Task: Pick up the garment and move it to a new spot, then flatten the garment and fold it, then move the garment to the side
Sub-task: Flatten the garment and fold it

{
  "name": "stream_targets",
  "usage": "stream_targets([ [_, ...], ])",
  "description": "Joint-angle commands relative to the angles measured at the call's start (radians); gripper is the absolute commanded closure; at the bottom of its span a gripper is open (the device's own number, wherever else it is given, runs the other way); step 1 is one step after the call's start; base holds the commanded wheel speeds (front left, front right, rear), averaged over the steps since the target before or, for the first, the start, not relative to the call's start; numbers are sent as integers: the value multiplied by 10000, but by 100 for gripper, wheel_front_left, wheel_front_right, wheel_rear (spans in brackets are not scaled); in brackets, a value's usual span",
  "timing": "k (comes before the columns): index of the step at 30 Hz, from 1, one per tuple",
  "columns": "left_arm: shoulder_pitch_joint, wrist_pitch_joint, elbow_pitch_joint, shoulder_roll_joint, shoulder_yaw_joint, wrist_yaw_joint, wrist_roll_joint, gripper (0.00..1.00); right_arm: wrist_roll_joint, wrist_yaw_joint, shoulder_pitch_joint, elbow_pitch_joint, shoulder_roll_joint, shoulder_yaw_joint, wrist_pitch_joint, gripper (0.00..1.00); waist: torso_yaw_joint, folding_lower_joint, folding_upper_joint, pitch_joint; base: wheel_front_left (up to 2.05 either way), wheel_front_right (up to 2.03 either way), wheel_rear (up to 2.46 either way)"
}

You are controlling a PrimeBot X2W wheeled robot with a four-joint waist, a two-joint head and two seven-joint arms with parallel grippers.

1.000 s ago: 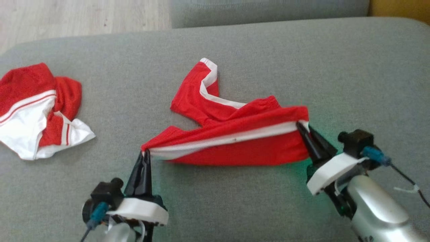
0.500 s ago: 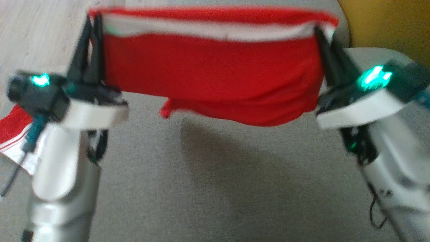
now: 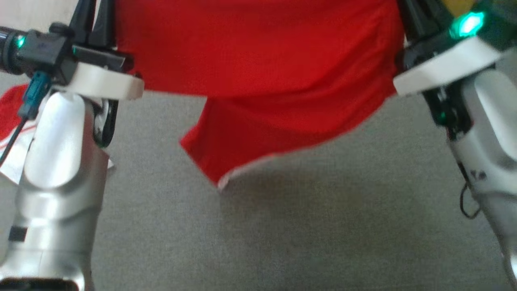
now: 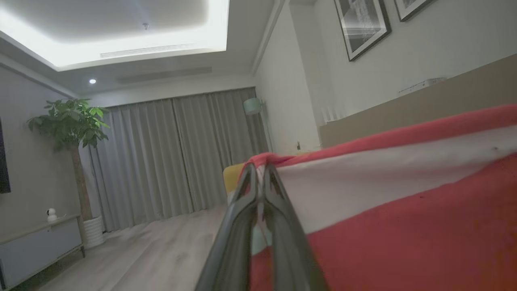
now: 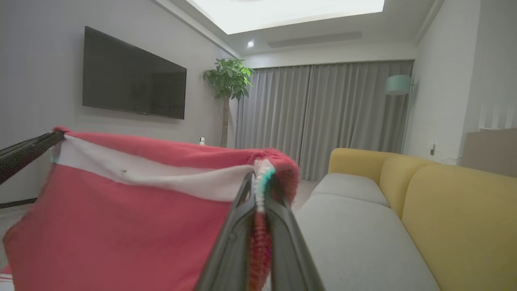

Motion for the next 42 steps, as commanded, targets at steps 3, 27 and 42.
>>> stream_targets([
  [3, -1444, -253, 301, 141, 363, 315, 85, 100, -509, -7, -1541, 679, 438, 136, -496, 100, 32, -2, 0, 1130, 0, 0, 0],
  [27, 3902, -380, 728, -1424, 1622, 404, -1003, 100, -1267, -7, 2806, 1275, 684, 502, -1148, 100, 569, -2, 0, 938, 0, 0, 0],
  [42, 7693, -380, 587, -1476, 1034, 692, -1855, 100, -378, -7, 6940, 387, 1046, 672, -1149, 100, 324, -2, 0, -785, 0, 0, 0],
])
